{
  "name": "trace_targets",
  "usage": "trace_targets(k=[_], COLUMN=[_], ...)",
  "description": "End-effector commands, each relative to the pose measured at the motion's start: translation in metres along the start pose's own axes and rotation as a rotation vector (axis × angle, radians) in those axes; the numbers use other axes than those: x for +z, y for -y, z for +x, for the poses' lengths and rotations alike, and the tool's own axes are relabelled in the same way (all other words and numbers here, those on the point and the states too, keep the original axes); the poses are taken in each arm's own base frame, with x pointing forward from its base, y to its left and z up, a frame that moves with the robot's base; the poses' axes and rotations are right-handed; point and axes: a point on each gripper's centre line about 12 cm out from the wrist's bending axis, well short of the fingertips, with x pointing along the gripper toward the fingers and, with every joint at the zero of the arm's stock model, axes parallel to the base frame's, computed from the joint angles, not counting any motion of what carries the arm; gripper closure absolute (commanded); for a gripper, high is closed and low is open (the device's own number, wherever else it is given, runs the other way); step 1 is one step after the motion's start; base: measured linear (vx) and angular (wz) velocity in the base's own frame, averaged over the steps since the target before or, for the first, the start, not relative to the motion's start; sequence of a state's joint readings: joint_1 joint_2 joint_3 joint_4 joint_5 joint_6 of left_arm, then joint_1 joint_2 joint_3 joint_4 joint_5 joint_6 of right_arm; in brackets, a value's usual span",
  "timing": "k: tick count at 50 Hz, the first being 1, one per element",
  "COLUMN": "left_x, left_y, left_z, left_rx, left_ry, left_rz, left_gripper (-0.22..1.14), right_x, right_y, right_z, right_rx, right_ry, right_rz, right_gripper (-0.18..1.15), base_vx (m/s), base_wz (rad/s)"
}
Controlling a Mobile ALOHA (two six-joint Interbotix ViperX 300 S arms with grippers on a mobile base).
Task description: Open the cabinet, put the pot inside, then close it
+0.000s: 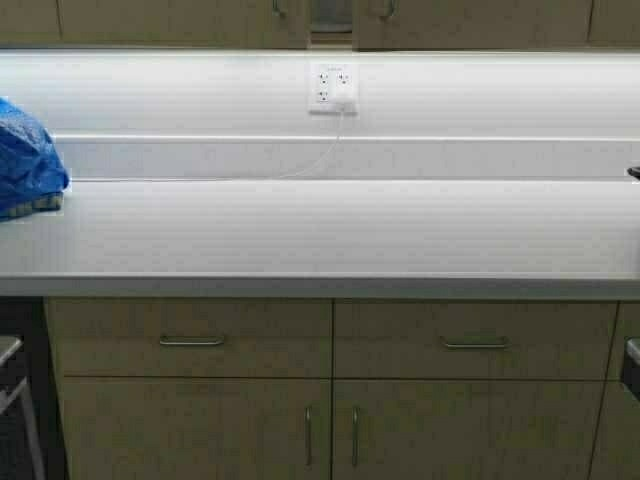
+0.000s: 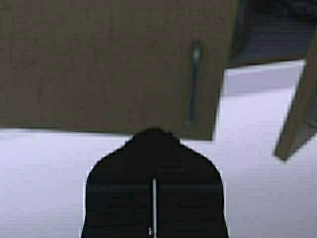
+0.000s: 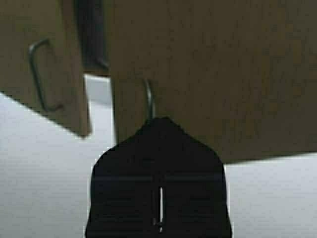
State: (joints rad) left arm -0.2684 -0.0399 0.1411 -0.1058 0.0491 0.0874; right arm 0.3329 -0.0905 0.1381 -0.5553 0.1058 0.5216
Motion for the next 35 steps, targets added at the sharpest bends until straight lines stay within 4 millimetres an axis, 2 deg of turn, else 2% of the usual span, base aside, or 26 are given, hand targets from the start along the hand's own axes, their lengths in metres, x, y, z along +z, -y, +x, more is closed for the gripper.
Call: trace_targets(k=[1,8,12,17,25,35], left_x=[0.02,0.014,0.01,0.009,0.011,0.022], left_y=[0.002,0.003,0.002,0.002,0.002,0.0], left_z=[-0.008,-0.033,-0.041,-0.042,-0.026,0.012], left_rx=[-0.005,-0.006,-0.002,0.0,0.0,0.003], left_ry=[0.041,0.043,0.066,0.076,0.078,0.098], left_rz=[-0.004,0.001,0.01,0.01,-0.002,0.006], left_gripper=[0.88,0.88,0.88,0.88,0.88,0.88], right_x=[0.022,0.012,-0.003,-0.018,-0.035,-0.043], right_y=[0.005,0.005,0.004,0.001,-0.005,-0.007], right_z=[-0.023,-0.062,-0.071,-0.075,-0.088,-0.09], right_rx=[-0.03,-0.018,-0.006,0.012,0.045,0.06], right_ry=[0.017,0.024,0.009,-0.006,-0.006,-0.007], right_rz=[0.003,0.002,-0.005,0.0,-0.006,0.001], right_gripper=[0.9,0.9,0.9,0.9,0.9,0.9], base_vx=[0.06,0.06,0.07,0.07,0.08,0.07], base_wz=[0.0,-0.01,-0.04,-0.03,0.01,-0.01])
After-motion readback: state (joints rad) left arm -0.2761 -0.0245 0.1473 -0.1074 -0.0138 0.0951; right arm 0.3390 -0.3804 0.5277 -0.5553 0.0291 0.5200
